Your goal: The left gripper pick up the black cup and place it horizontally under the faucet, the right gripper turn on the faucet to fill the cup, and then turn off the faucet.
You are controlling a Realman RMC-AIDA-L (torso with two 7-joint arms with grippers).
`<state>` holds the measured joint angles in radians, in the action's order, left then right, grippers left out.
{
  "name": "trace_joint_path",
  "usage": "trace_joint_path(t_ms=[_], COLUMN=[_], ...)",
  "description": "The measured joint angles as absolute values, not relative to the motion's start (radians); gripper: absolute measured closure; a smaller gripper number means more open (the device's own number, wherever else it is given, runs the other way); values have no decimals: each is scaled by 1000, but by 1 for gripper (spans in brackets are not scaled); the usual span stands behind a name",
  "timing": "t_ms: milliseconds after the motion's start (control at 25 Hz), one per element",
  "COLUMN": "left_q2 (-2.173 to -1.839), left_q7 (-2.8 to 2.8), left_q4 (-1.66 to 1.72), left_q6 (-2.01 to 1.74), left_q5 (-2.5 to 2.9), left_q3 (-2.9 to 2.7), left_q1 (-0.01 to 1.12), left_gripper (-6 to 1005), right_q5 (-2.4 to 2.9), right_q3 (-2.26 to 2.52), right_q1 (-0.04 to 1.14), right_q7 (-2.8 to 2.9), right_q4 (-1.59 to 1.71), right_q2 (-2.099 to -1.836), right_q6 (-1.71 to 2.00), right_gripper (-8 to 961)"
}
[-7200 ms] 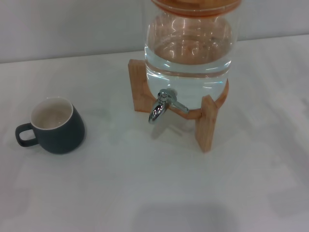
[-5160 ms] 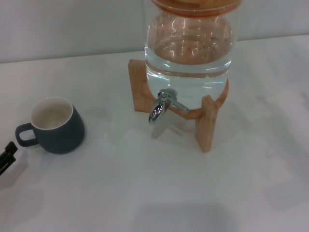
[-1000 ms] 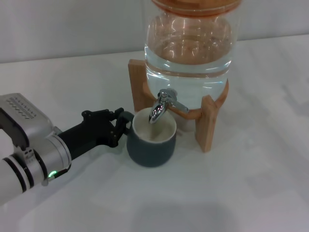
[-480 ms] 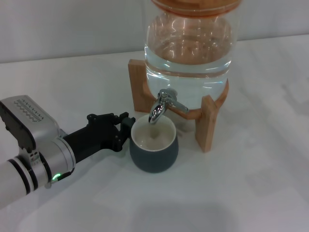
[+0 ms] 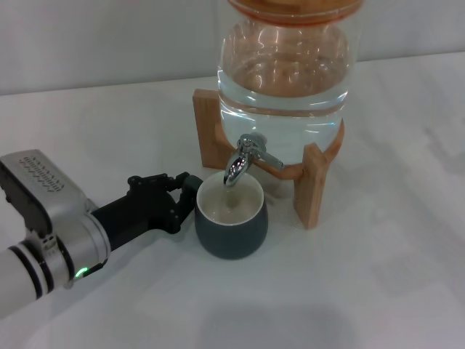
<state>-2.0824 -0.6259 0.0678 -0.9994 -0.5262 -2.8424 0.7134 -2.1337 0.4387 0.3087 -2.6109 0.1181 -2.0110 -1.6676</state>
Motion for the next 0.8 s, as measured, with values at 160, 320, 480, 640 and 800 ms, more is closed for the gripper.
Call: trace_joint_path(t_ms=[160,320,480,640,800], left_q2=[-2079,-2077,-2077,-2076,-2076], left_q7=[-625,-609,-605,-610,-629], left_q4=[64,57,34,-5,-61], left_q6=[-1015,-1055,-1094,-1165,-1253], left_q5=[-527,-535,-572,-642,-749], left_q3=[-2842,-2832,-2829,-2829,-2829], left_q1=[697,669,648,614,565], left_gripper=[707,678,649,619,590], right_q5=[-2134,-2134,-2134,-2133,-2125], right_q3=[439,439,439,439,480], right_q1=[306,305,304,292,220], right_q7=[-2608,-2608,-2609,-2606,-2523], right_q4=[118,118,118,122,203], right_q2=[-2011,-2011,-2010,-2009,-2005], right_q6=[-1668,-1669,-1669,-1669,-1680], right_gripper=[157,157,157,157,157])
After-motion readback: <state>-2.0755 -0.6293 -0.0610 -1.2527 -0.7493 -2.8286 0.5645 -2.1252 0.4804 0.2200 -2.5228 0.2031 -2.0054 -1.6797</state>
